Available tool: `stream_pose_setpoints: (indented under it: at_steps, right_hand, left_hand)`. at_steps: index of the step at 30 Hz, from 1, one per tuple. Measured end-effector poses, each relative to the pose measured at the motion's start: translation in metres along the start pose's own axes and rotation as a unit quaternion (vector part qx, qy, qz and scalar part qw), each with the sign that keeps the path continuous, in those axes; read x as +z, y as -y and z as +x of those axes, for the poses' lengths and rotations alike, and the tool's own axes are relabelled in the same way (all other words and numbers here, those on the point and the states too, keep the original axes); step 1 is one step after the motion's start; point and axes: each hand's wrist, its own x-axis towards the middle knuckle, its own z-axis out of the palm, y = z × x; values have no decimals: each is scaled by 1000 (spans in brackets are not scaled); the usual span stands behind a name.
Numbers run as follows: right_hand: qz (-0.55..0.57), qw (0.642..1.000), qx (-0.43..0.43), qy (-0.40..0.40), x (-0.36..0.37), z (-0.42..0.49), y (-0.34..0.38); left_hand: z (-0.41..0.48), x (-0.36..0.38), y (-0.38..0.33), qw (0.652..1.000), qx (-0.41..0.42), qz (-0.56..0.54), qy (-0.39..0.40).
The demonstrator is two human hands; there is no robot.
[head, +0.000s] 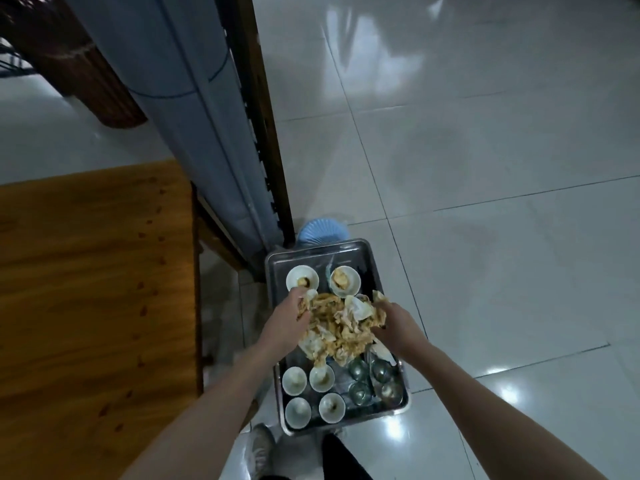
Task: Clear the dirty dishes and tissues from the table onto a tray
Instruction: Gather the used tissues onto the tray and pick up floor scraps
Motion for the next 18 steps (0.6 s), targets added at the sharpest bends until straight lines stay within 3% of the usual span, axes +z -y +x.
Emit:
stream_pose_setpoints:
  at_steps: [9, 18]
  right_hand:
    - [-7, 1000, -25, -3, -28, 14, -11]
    - [-39, 997, -68, 18, -30, 11, 26]
  left_hand:
    - [5, 13, -14, 999, -37, -27, 12]
    - [-27, -21, -8, 996, -35, -36, -73]
